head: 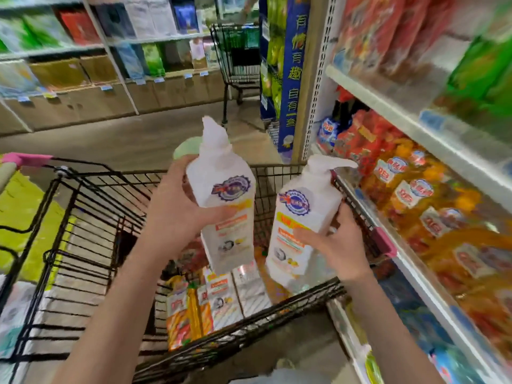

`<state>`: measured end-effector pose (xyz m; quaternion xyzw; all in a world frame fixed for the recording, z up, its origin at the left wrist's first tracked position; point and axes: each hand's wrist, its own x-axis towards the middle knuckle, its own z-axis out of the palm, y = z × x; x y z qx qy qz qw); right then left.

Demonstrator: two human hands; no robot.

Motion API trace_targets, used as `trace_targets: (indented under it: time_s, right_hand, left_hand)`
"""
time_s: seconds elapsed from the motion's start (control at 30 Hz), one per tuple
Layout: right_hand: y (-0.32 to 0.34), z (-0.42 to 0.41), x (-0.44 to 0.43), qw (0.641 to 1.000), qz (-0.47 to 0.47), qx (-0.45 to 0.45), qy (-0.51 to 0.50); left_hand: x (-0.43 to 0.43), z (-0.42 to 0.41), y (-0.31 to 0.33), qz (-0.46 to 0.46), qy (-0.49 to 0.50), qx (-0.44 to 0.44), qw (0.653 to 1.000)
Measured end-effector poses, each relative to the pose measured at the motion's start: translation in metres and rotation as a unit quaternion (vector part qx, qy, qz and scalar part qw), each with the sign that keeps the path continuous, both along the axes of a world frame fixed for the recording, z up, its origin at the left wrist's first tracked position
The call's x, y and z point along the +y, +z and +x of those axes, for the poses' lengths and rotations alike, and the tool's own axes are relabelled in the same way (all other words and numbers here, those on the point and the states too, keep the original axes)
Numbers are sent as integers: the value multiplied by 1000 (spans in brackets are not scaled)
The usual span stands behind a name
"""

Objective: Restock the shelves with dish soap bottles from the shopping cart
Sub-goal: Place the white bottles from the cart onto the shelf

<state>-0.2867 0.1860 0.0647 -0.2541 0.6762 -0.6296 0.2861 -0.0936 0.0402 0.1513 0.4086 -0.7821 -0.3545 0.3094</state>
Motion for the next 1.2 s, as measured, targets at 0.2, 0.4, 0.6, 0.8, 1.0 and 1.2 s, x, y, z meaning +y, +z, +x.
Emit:
trace_targets:
  time_s: [0.2, 0.4, 0.6, 0.8, 1.0, 1.2]
  right_hand:
    - [39, 28, 59, 980, -20, 80, -179]
    - [34, 71, 143, 941, 23, 70, -331]
    - [-5, 126, 243, 861, 111, 34, -495]
    - [-33, 191, 333, 767, 122, -40, -629]
    - [-68, 248, 418, 697, 175, -82, -690]
    - [-80, 304, 512, 660, 186, -134, -715]
  left_hand:
    - [22, -29, 27, 8, -167, 37, 985]
    - [82, -51, 19, 15, -351, 57, 934]
    - [164, -72, -42, 83, -487, -24, 869]
    - [262, -71, -93, 91, -591, -87, 796]
    - [359, -50, -127, 63, -645, -114, 753]
    - [464, -16, -153, 44, -660, -147, 735]
